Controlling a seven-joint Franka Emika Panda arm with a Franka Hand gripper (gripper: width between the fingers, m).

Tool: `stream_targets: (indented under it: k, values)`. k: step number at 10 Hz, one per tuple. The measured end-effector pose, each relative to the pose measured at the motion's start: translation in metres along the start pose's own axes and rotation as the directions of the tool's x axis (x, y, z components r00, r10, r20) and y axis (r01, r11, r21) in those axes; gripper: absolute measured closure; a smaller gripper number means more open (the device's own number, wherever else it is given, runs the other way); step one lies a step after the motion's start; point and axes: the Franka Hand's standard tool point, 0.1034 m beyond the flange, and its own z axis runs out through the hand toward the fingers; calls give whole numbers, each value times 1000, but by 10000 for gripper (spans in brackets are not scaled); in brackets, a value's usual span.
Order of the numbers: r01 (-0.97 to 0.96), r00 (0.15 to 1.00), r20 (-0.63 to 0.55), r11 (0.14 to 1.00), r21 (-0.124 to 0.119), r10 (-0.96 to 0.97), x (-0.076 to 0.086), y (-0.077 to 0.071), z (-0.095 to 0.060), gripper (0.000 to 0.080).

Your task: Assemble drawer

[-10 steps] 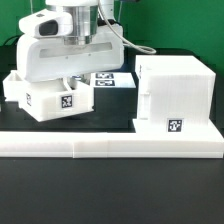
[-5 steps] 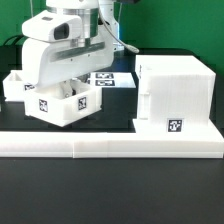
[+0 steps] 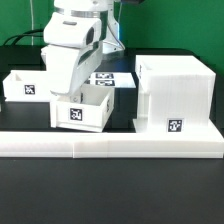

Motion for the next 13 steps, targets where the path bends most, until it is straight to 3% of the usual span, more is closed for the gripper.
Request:
stream_targets:
  k: [2,4,6,8,11,12,13]
  values:
    - [13,1000,0,1000,2,-13,3,2,2,722]
    - [15,1000,-8,999,-33,-16,6,5,3,722]
    - [14,1000,-7,1000,-25,-14,6,4,5,722]
    - [53,999,-4,998,-38,-54,19,12,6,722]
    - [45,999,-4,998,-32,-45,17,11,9,722]
    - [54,998,-9,998,-38,-55,25,12,9,722]
    - [51,999,-14,997,-62,-52,24,13,10,722]
